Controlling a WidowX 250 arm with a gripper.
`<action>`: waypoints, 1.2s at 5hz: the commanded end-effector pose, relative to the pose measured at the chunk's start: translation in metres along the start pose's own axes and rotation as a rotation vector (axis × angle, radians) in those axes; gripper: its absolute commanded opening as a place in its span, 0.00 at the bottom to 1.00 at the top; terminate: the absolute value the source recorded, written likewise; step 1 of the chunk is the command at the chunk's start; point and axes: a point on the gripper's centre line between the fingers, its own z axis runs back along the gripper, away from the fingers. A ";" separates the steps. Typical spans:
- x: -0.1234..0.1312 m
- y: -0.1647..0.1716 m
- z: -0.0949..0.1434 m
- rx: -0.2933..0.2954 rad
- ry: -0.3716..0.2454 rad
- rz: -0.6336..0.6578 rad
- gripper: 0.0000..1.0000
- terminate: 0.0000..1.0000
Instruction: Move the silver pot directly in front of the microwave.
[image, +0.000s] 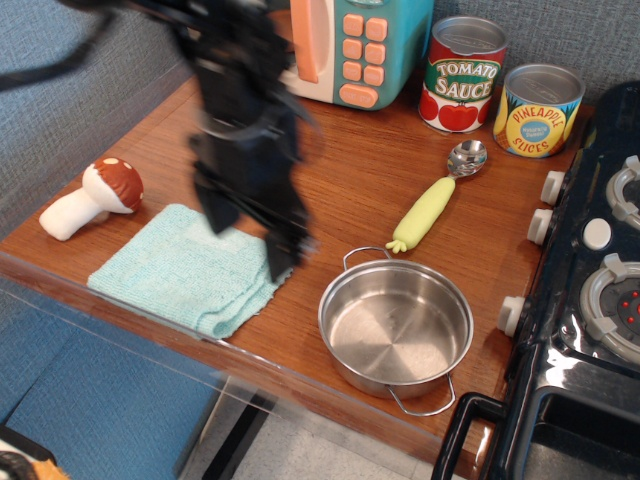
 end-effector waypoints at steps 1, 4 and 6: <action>0.024 -0.077 -0.015 -0.016 0.030 0.045 1.00 0.00; 0.014 -0.089 -0.036 -0.025 0.090 0.129 1.00 0.00; 0.019 -0.083 0.016 -0.073 -0.166 0.113 1.00 0.00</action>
